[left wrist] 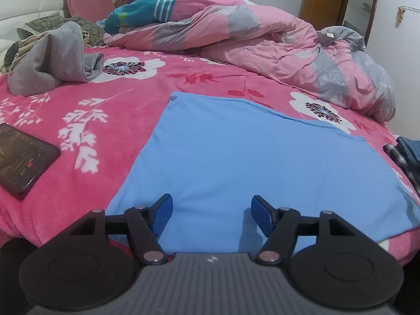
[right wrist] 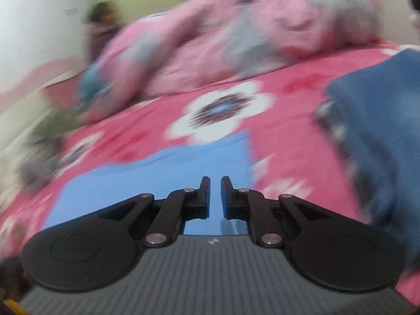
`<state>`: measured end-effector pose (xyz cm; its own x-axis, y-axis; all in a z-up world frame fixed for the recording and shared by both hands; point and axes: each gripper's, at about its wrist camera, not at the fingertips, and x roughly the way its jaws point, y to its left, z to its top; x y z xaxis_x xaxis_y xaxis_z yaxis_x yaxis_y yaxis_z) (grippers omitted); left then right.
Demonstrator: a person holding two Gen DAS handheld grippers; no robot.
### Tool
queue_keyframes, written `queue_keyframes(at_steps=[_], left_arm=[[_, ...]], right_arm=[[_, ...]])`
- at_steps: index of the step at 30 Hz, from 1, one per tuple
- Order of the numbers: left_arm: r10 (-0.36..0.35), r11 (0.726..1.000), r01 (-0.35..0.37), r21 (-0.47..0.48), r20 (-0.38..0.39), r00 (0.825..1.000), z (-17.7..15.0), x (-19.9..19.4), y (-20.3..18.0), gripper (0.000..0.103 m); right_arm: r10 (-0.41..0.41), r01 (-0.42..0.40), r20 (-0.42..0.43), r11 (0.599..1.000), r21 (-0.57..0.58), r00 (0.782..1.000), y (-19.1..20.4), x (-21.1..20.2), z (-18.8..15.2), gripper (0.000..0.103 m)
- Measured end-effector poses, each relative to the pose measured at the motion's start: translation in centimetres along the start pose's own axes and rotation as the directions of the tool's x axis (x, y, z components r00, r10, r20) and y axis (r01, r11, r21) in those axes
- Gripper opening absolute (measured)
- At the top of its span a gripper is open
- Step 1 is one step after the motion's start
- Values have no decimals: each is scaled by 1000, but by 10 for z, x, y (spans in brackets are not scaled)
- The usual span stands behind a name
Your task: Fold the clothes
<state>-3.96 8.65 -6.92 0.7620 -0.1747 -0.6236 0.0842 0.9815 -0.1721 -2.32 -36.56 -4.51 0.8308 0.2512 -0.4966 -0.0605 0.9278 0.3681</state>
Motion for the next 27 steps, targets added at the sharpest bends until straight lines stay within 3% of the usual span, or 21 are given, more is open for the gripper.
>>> queue_keyframes(at_steps=[1,4,6,9,10,14,17,20,21,23,24,27], left_arm=[[3,1000,-3,1,-3,1000,1,0,-1,68],[12,1000,-11,11,-13,1000,1,1,-3,68],[15,1000,-15,21,-18,1000,2,1,-4,68],[19,1000,-19,23,-20,1000,2,1,-5,69],[22,1000,-21,22,-21,1000,2,1,-5,69],[27,999,-26,19,-25,999,2,2,-6,71],[26,1000,-25,16,-25,999,2,0,-5,71],[30,1000,-30,7,-6,1000,2,-8,-2,71],[33,999,-34,5,8,999,2,-12,-1,71],[41,999,-41,2,36,999,2,-21,2,74],[45,999,-45,1,49,998,1,-25,3,74],[40,999,-41,13,92,995,4,-36,1,80]], right_arm=[[17,-18,-15,1000,-26,1000,5,-6,-12,9],[-78,72,-72,994,-81,994,-1,-17,-50,8],[-115,116,-33,993,31,993,-25,-44,-63,8],[-276,276,-9,961,25,961,-32,-74,-65,12],[-294,294,6,956,5,956,-29,-81,-65,12],[-150,154,71,986,-56,986,-2,-79,-68,12],[-109,113,39,987,-112,993,6,-56,-73,13],[-167,167,-19,986,-20,986,-22,-53,-82,12],[-153,153,-16,988,35,988,-31,-61,-83,12],[-197,199,-35,975,102,980,-38,-74,-79,20],[-217,219,-36,971,95,976,-36,-77,-75,24],[-178,177,8,982,63,984,-19,-76,-61,25]])
